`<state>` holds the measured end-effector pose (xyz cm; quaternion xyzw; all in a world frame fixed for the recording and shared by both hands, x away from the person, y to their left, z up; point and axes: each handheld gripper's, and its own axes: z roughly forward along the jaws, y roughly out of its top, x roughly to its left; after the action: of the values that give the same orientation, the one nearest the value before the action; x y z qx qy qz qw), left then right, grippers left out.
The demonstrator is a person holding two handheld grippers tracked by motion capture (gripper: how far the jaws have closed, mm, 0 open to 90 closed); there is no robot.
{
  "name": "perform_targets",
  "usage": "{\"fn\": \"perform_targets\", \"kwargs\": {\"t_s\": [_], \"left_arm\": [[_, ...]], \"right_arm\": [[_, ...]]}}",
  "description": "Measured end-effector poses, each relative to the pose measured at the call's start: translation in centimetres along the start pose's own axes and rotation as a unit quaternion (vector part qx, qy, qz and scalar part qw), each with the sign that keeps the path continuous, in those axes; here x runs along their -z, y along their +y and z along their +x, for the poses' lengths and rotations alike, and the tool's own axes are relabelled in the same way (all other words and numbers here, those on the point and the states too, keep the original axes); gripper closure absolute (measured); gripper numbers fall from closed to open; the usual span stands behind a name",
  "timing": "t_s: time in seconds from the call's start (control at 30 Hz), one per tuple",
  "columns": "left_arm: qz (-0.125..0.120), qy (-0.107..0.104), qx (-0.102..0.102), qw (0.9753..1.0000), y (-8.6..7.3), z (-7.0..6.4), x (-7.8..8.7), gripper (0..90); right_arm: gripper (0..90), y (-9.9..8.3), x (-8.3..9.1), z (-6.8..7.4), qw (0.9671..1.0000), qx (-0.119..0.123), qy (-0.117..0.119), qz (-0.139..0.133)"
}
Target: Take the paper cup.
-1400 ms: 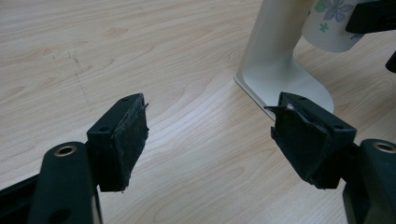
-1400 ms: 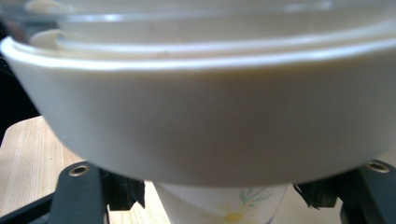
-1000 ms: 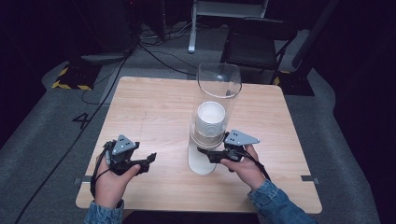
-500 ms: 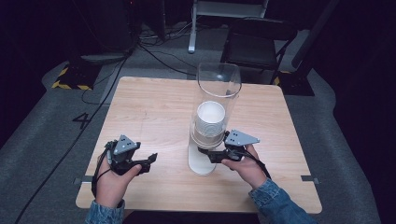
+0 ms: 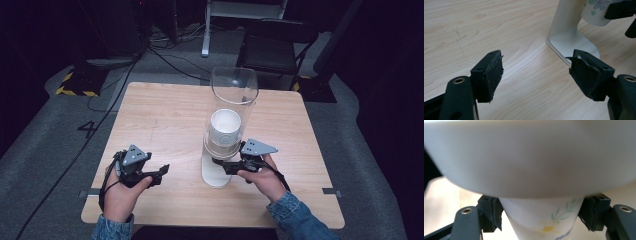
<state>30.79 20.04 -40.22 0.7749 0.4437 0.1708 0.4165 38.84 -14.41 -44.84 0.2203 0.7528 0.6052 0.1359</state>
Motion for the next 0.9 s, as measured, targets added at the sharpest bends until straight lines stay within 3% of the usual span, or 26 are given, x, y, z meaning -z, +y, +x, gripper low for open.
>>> {"fn": "perform_targets", "kwargs": {"t_s": [0.03, 0.1, 0.13, 0.37, 0.6, 0.9], "left_arm": [[-0.002, 0.001, 0.001, 1.0, 0.0, 0.0, 0.0, 26.4], [-0.002, 0.0, 0.0, 1.0, 0.0, 0.0, 0.0, 26.4], [-0.002, 0.001, -0.001, 1.0, 0.1, 0.0, 0.1, 26.4], [-0.005, 0.001, 0.001, 1.0, 0.1, 0.2, 0.1, 26.4], [-0.005, -0.003, -0.002, 1.0, 0.3, 0.1, -0.1, 26.4], [0.0, -0.005, -0.005, 1.0, 0.5, 0.2, -0.7, 26.4]], "right_arm": [[31.9, -0.1, 0.0, 0.0, 0.9998, -0.003, -0.001, 0.019], [33.1, -1.0, -0.4, 0.0, 0.9964, -0.006, -0.002, 0.085], [33.1, -1.6, -0.6, -0.1, 0.9957, -0.013, -0.003, 0.092], [32.6, -2.5, -0.8, -0.1, 0.9952, -0.002, -0.002, 0.098], [32.0, -3.5, -1.1, 0.0, 0.9917, 0.016, -0.003, 0.128], [31.8, -4.0, -0.7, -0.2, 0.9908, 0.015, -0.012, 0.134]]}}
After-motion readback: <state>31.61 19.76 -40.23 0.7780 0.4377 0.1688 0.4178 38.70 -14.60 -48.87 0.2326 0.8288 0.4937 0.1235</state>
